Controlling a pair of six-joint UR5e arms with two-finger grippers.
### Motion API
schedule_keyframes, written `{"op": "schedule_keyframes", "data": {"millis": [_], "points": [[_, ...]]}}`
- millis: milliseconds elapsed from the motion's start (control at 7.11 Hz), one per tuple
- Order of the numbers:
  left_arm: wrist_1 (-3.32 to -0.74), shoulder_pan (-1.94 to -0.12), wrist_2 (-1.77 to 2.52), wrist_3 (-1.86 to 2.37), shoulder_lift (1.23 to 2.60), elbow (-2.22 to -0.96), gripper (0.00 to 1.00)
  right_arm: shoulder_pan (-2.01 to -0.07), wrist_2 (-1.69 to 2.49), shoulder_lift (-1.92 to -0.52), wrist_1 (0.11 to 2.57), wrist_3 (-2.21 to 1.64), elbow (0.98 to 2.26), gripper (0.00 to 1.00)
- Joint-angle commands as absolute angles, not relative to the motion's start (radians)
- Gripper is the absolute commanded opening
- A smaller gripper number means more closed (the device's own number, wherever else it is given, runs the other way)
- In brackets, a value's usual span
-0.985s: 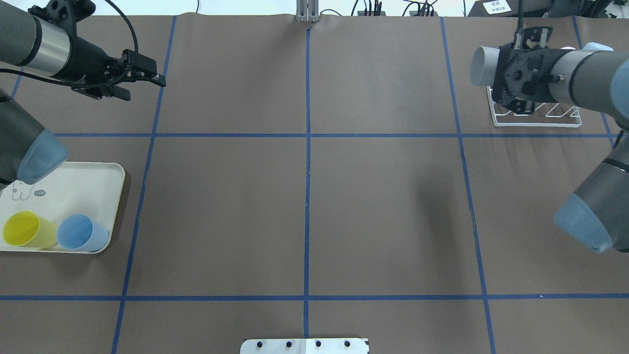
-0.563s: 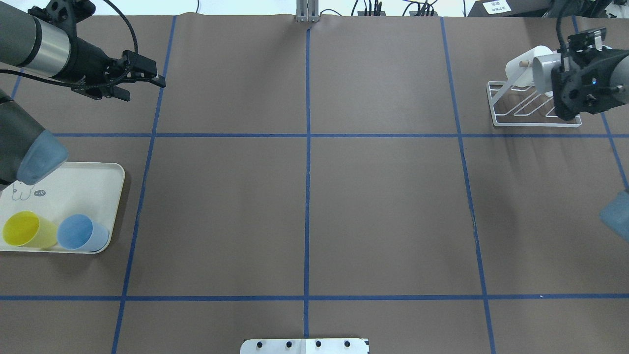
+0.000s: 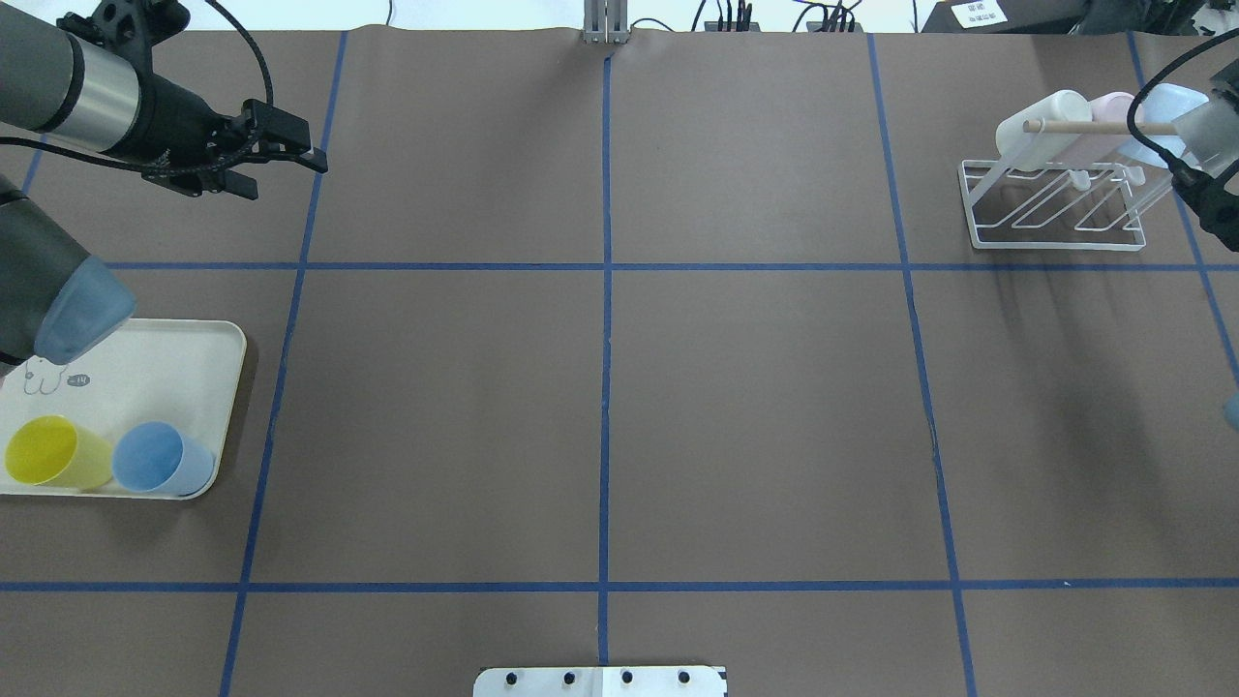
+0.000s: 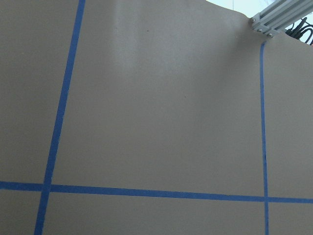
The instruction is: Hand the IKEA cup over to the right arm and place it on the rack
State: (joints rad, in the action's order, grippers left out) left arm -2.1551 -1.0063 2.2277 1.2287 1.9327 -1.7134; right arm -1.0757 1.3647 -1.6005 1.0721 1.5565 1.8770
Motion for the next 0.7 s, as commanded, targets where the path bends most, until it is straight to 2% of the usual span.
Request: {"op": "schedule_keyframes", "data": {"millis": [0,563], "points": [[-2.155,-1.006,2.229,1.229,1.933,-1.713,1.00,-1.043,1.292,-1.588,1.069,1.606,1.845,0.50],[-2.155,-1.005,2.229,1.230,1.933,-1.715,1.00,-0.960,1.192,-1.551,1.066,1.592,1.787,0.49]]}}
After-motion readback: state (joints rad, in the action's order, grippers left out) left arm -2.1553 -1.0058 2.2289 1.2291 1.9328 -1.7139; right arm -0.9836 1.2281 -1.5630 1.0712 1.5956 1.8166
